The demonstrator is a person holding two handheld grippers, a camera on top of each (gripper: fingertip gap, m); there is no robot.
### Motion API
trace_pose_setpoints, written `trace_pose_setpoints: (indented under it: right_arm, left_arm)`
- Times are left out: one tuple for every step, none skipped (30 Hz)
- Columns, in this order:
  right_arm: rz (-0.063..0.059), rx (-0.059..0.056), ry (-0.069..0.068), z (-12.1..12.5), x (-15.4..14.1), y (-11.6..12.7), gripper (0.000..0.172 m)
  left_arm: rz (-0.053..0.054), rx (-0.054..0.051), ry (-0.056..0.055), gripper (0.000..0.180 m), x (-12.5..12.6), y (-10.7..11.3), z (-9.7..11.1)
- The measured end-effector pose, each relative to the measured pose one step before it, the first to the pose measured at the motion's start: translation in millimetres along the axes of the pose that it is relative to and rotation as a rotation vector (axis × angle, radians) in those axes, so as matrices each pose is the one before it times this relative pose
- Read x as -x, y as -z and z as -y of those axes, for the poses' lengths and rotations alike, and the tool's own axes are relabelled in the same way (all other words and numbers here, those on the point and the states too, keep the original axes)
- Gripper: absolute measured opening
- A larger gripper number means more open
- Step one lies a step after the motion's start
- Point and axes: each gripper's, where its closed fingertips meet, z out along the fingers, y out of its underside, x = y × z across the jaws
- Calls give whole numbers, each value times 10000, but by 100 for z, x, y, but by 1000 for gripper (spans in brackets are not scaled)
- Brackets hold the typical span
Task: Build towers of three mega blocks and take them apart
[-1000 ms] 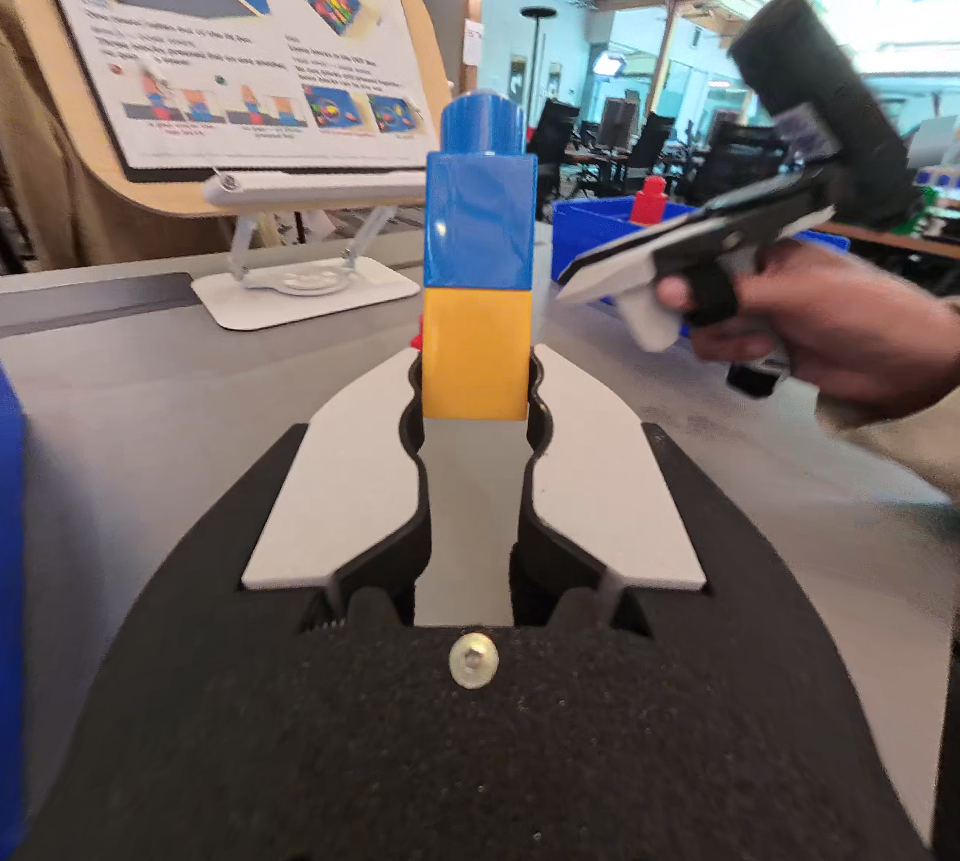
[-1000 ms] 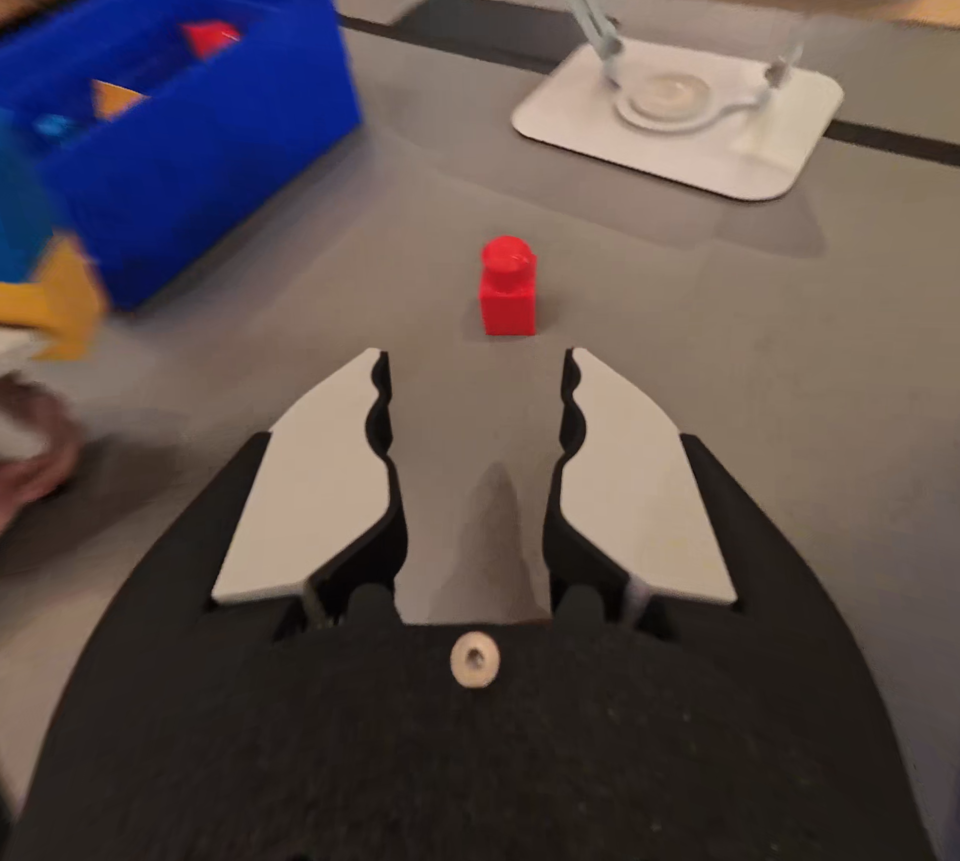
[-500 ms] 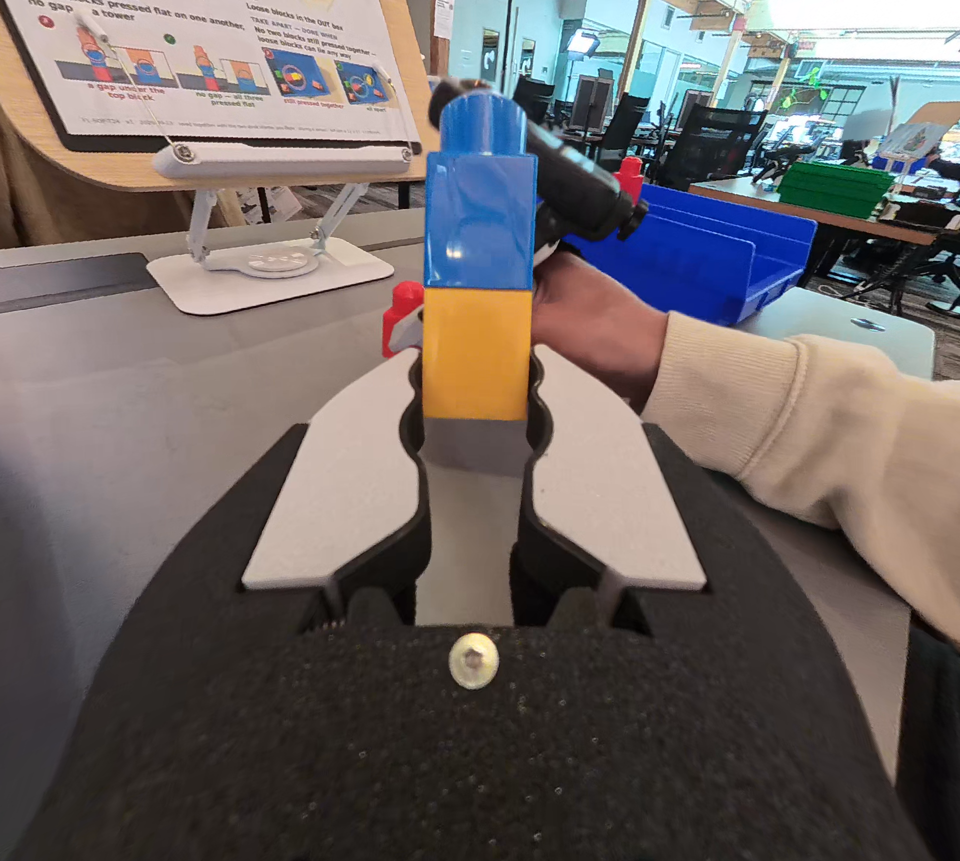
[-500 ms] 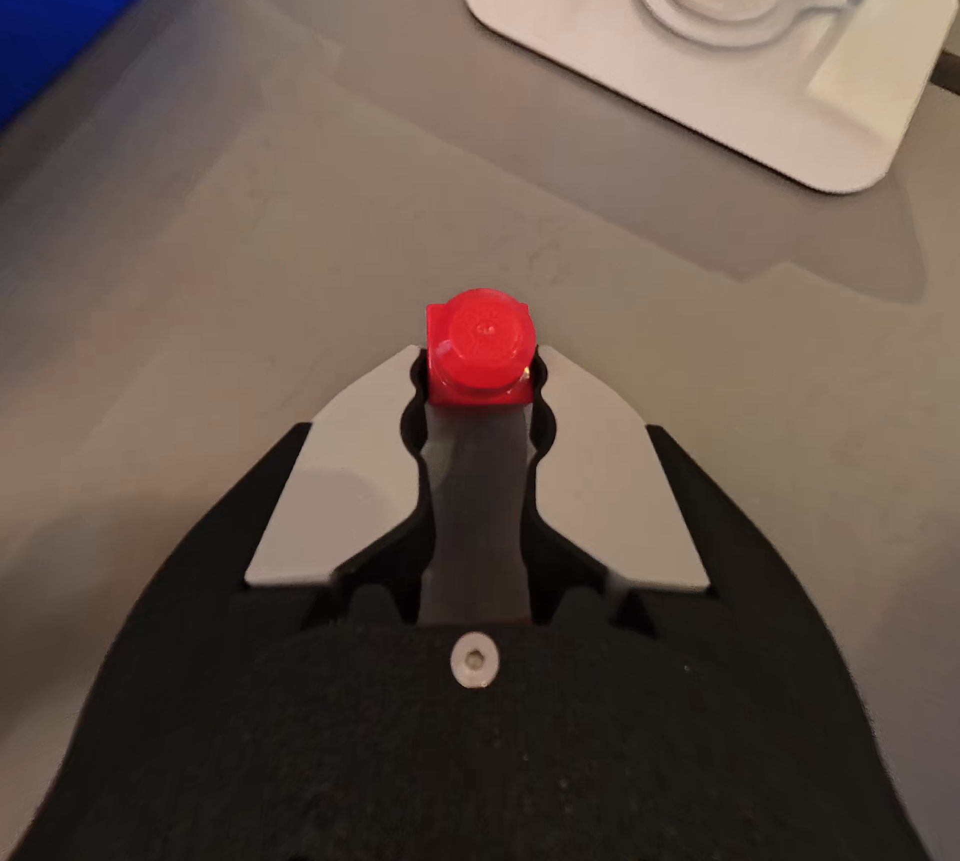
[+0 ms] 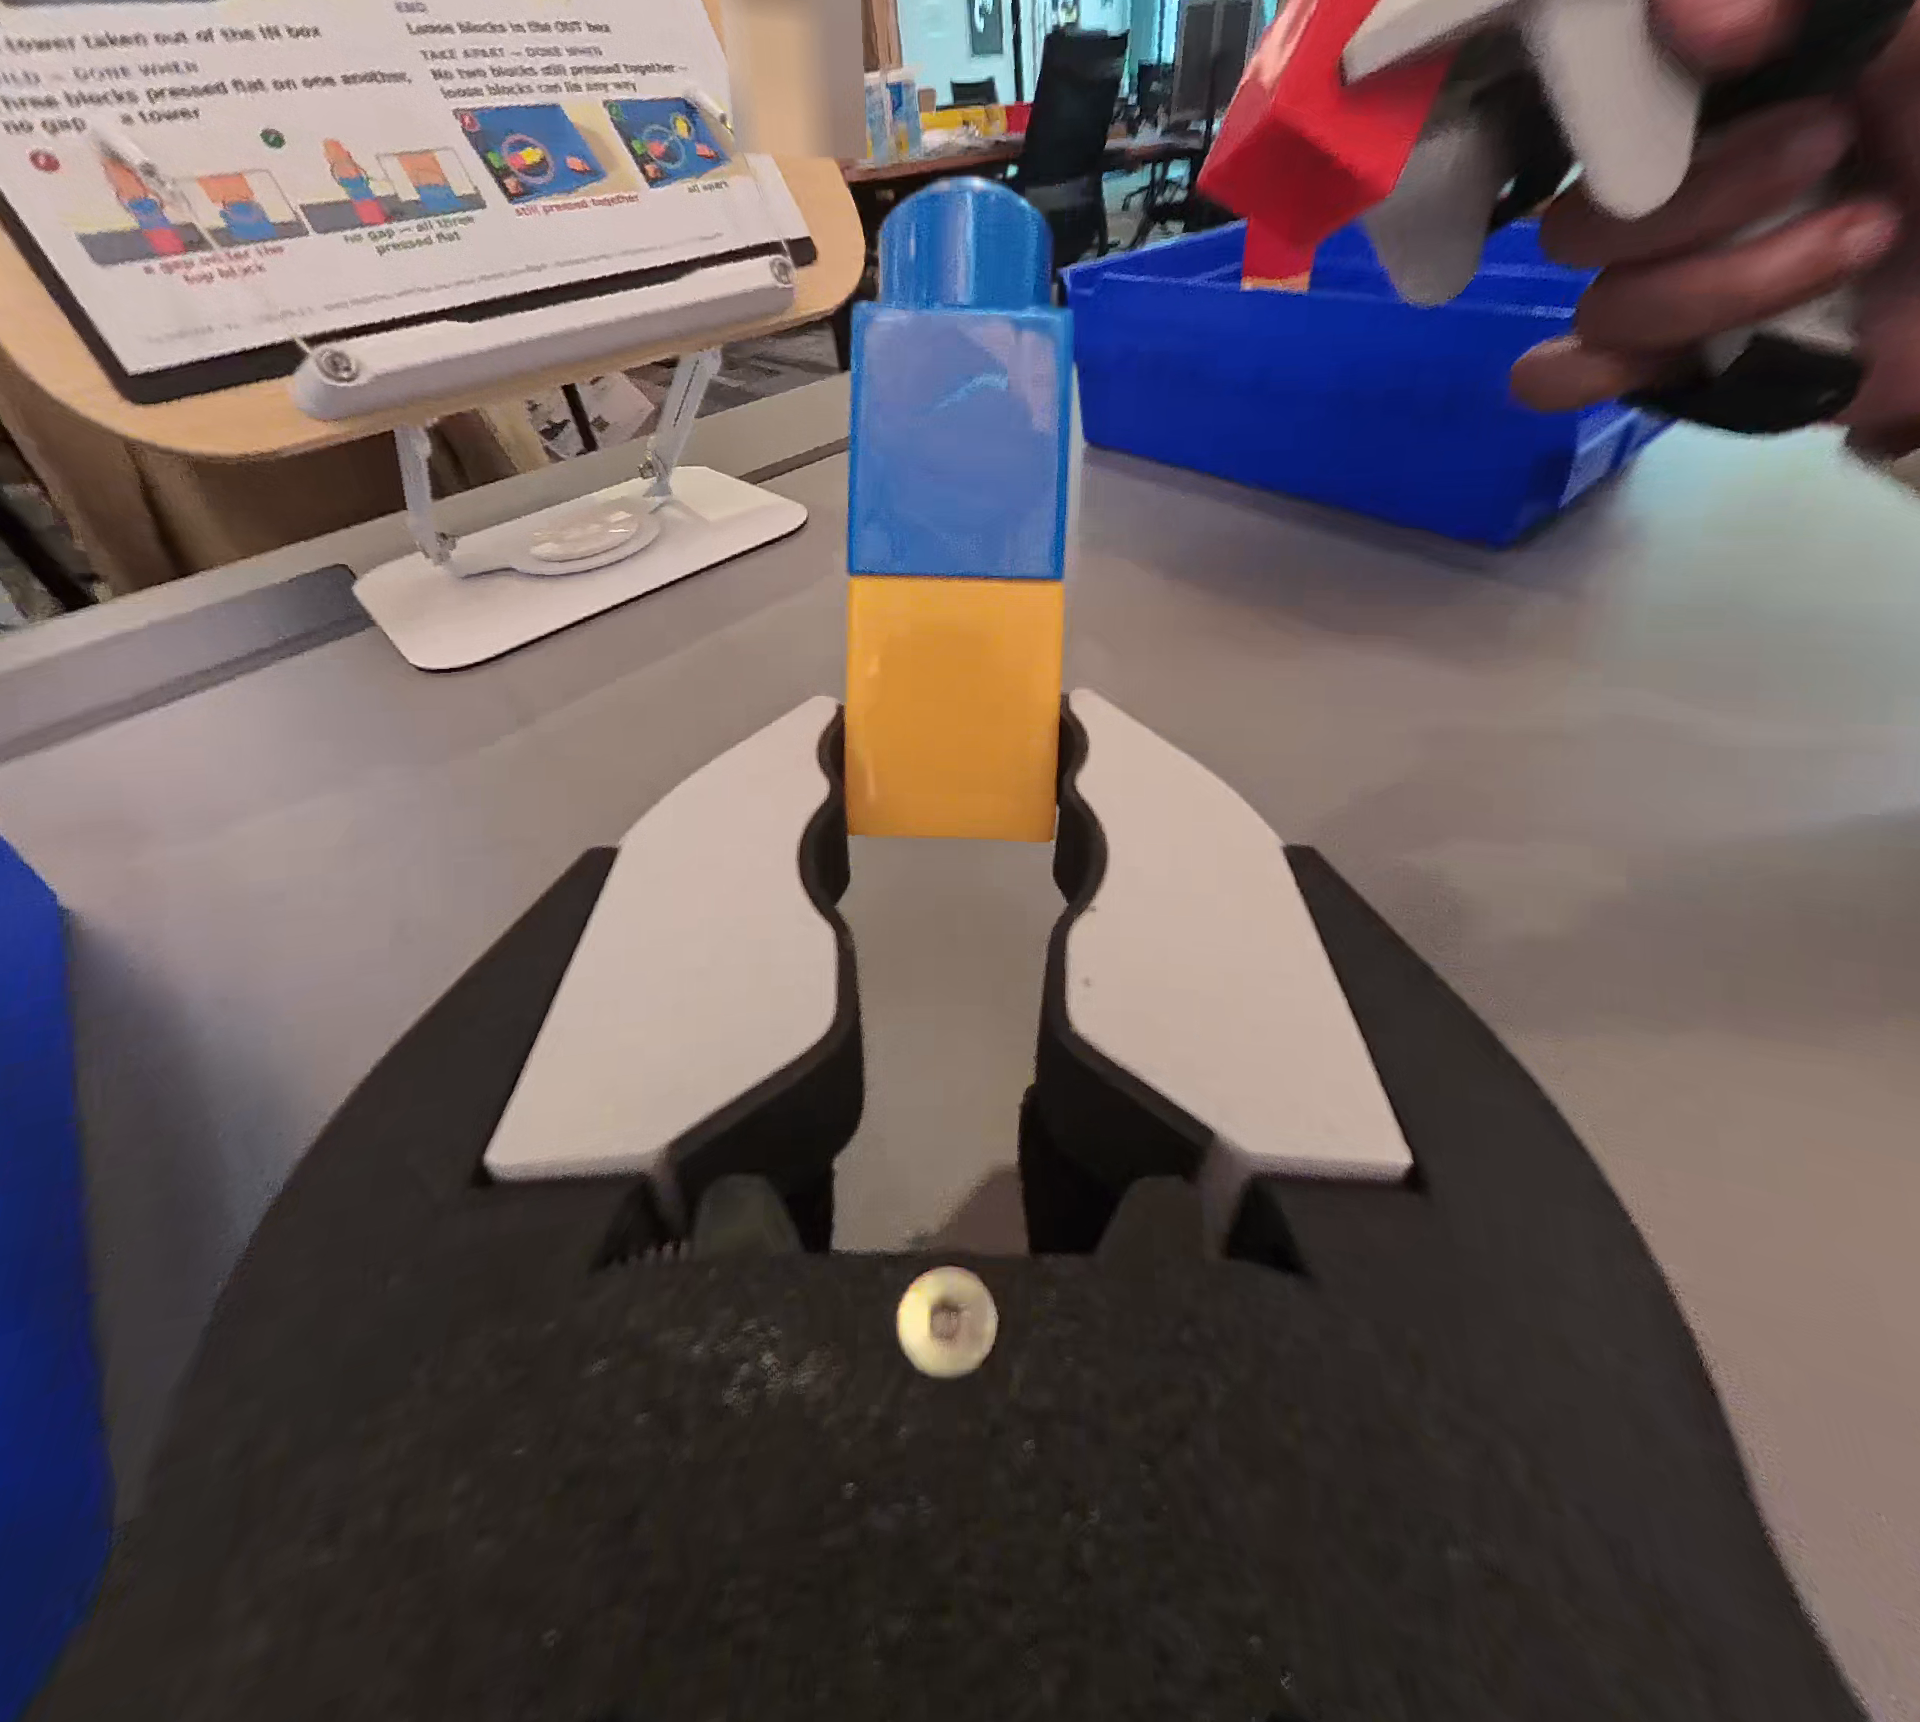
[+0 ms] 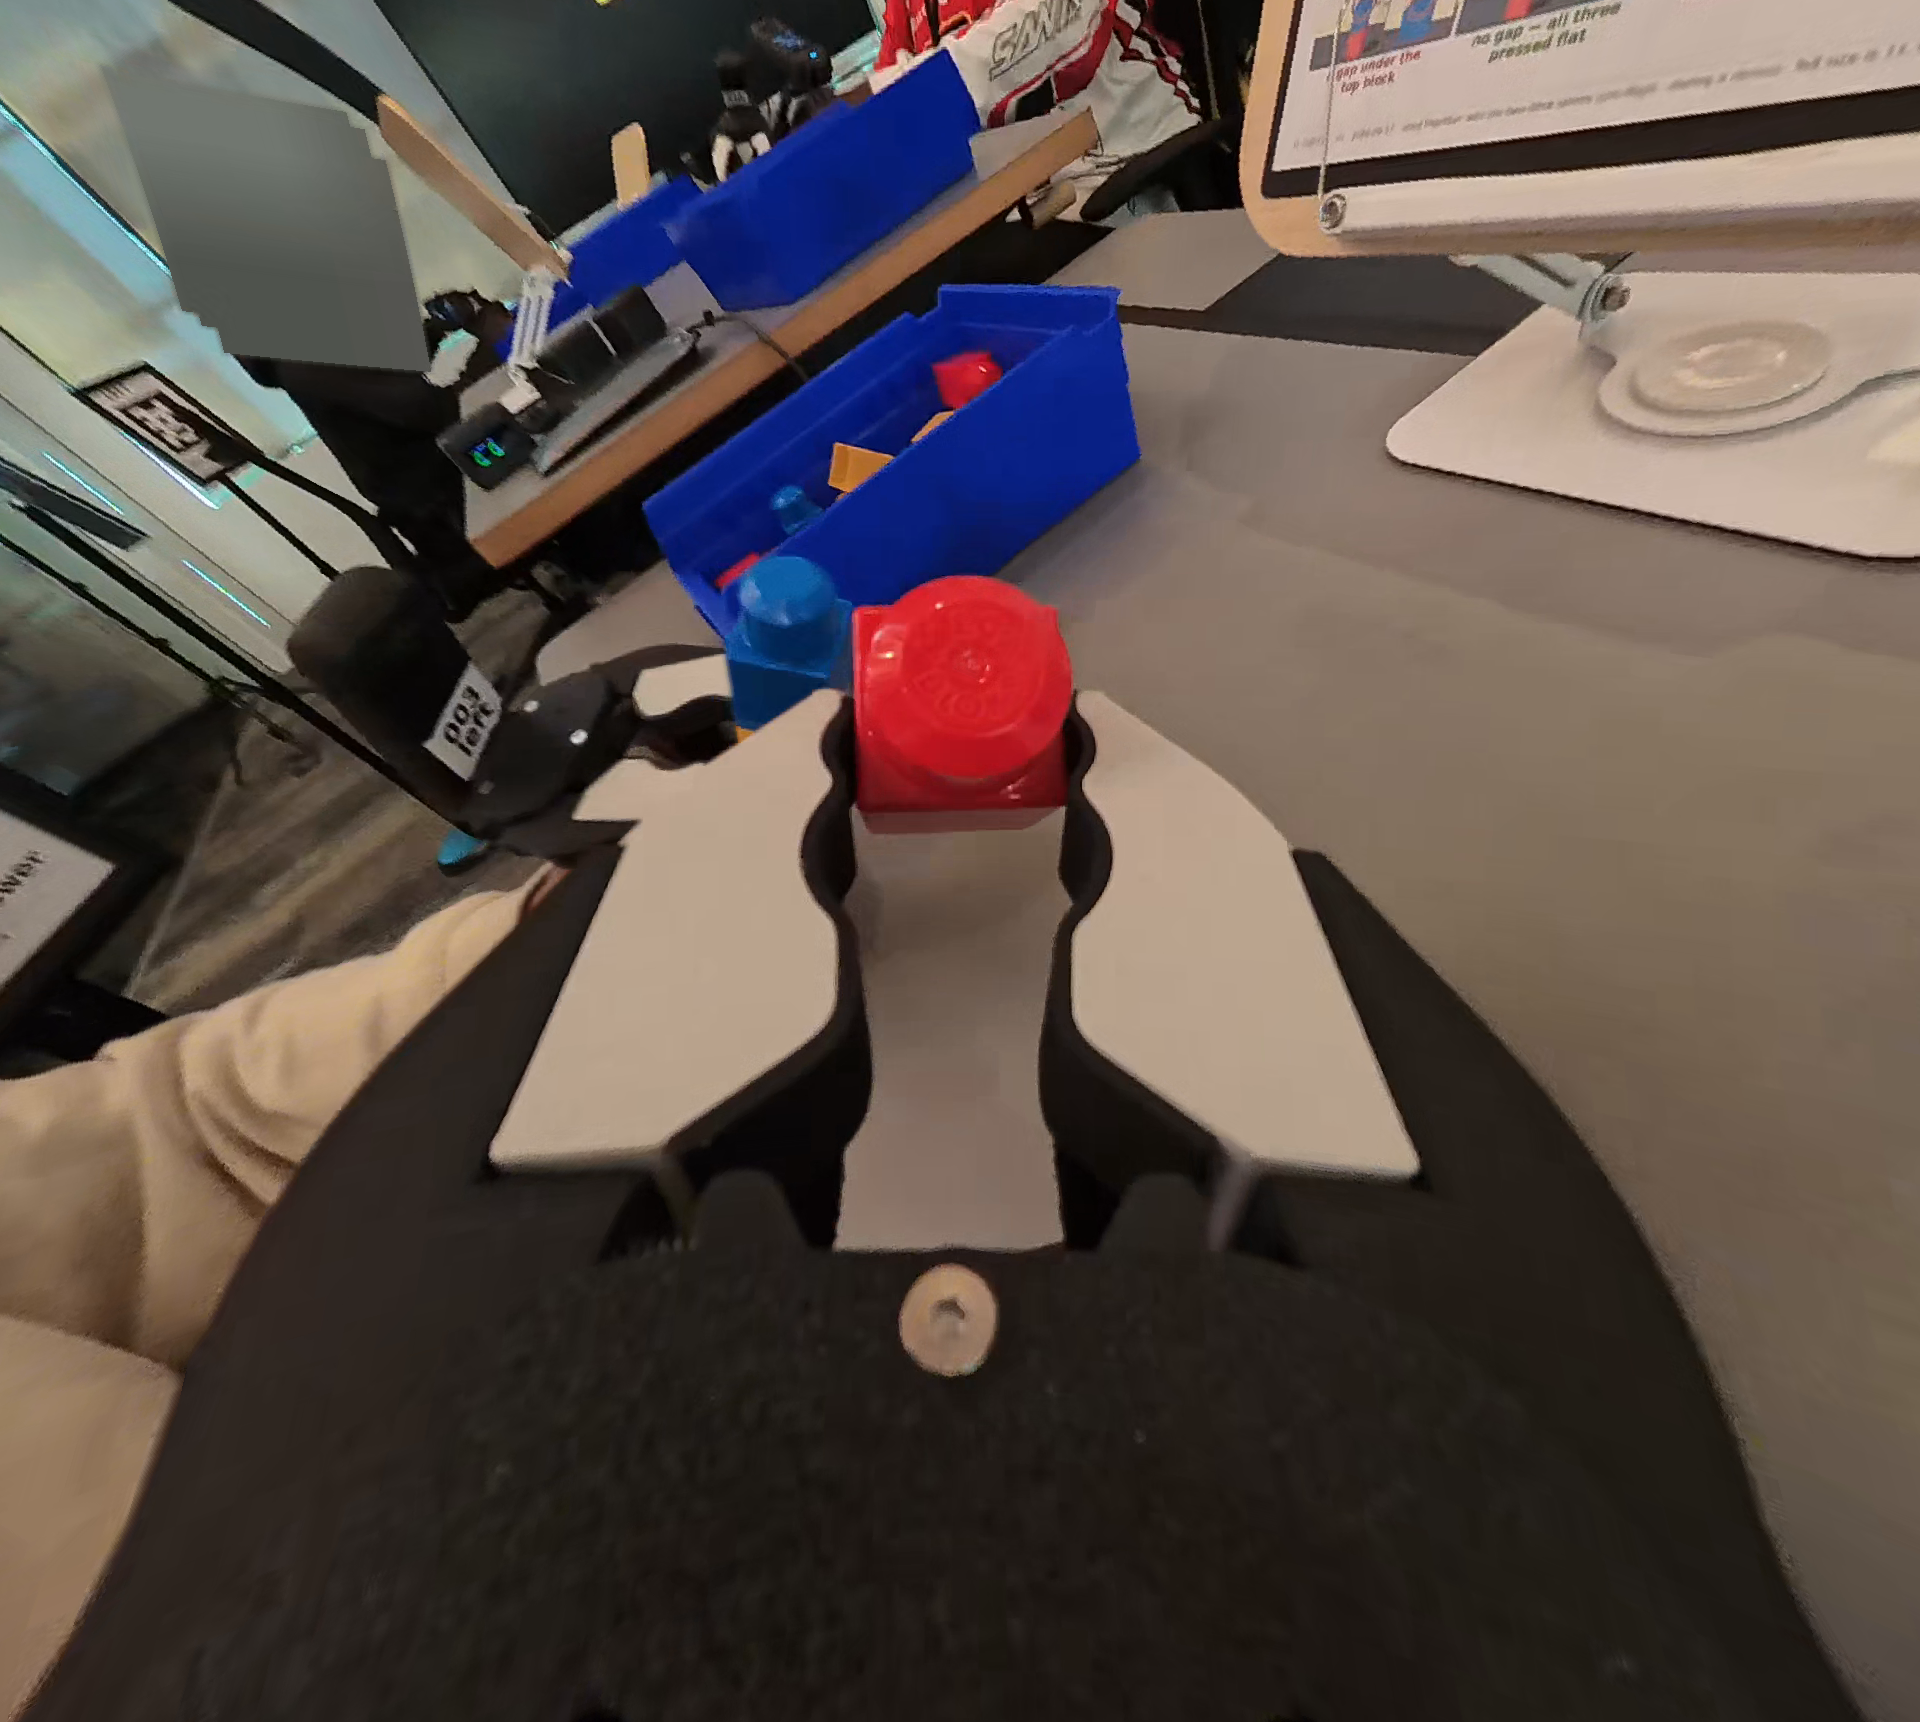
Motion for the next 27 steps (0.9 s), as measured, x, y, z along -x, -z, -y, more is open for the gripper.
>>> trace_pose_setpoints:
  right_arm:
    - [80, -87, -119, -33, 291, 247, 36]
    - [29, 68, -126, -134, 239, 6, 36]
    - [19, 158, -66, -161, 248, -195, 36]
    - [78, 107, -24, -27, 329, -299, 36]
    - [-25, 204, -52, -100, 162, -371, 36]
    - [-21, 182, 67, -40, 186, -368, 36]
    - [44, 123, 71, 17, 243, -338, 36]
    - [61, 80, -2, 37, 233, -311, 36]
    - [8, 122, 8, -70, 112, -294, 36]
    - [4, 111, 23, -117, 75, -277, 36]
    - [-149, 128, -8, -177, -219, -229, 36]
    - [-92, 2, 31, -44, -175, -173, 36]
    - [145, -2, -42, -55, 112, -186, 36]
    - [95, -23, -148, -18, 6, -117, 36]
    - [55, 12, -66, -49, -6, -78, 36]
    - [103, 5, -27, -24, 102, -72, 36]
    - [15, 43, -36, -82, 19, -100, 36]
    - [0, 86, 15, -130, 39, -117, 36]
    - [53, 119, 44, -181, 151, -172, 36]
    - [-53, 190, 33, -301, 14, -228, 36]
    - [-140, 18, 72, -71, -87, -145, 36]
    - [-91, 30, 44, -13, -71, -34, 36]
    - [-16, 61, -49, -48, -41, 12, 36]
    - [17, 19, -32, -12, 10, -31, 37]
    - [-71, 103, 13, -149, -97, -76, 36]
    - [-110, 134, 47, -202, -130, -100, 37]
    - [-49, 64, -2, -140, -64, -102, 37]
  left_arm:
    - [-29, 105, -323, 36, -490, -194, -32]
    - [-88, 67, -342, 36, -554, -214, 61]
    - [99, 101, -402, 36, -284, -221, 66]
    - [105, 116, -403, 36, -214, -230, 91]
    - [-64, 103, -310, 36, -398, -257, 101]
    - [-7, 86, -243, 36, -255, -245, 87]
    - [1, 44, -200, 36, -185, -215, 107]
    - [-32, 8, -138, 36, -191, -178, 135]
    - [-28, -7, -100, 36, -148, -154, 108]
    - [-34, 11, -59, 36, -112, -136, 71]
    - [-53, -13, -20, 36, -104, -107, 73]
    - [-30, -26, -11, 36, -60, -89, 67]
    - [-53, 27, -16, 36, -76, -102, -6]
    - [23, 48, -43, 36, 20, -82, -36]
    - [4, 22, -42, 36, 7, -61, -37]
    - [-53, -1, -6, 36, -72, -53, -8]
    - [-35, 11, -9, 36, -76, -48, -23]
    - [65, 51, -52, 36, 50, -51, -54]
    - [-6, 12, -80, 36, -86, -48, 14]
    - [-50, -10, -45, 36, -158, -48, 92]
    - [118, 55, -39, 36, 95, -37, 23]
    - [64, 71, -37, 36, 52, -68, -66]
    - [-43, 7, 45, 36, -41, -29, -32]
    - [-7, -61, 28, 36, 10, 27, 38]
    - [12, 28, -33, 36, -10, -9, -87]
    - [-11, 77, -26, 36, -27, -24, -170]
    - [16, 18, -5, 36, -3, -8, -128]
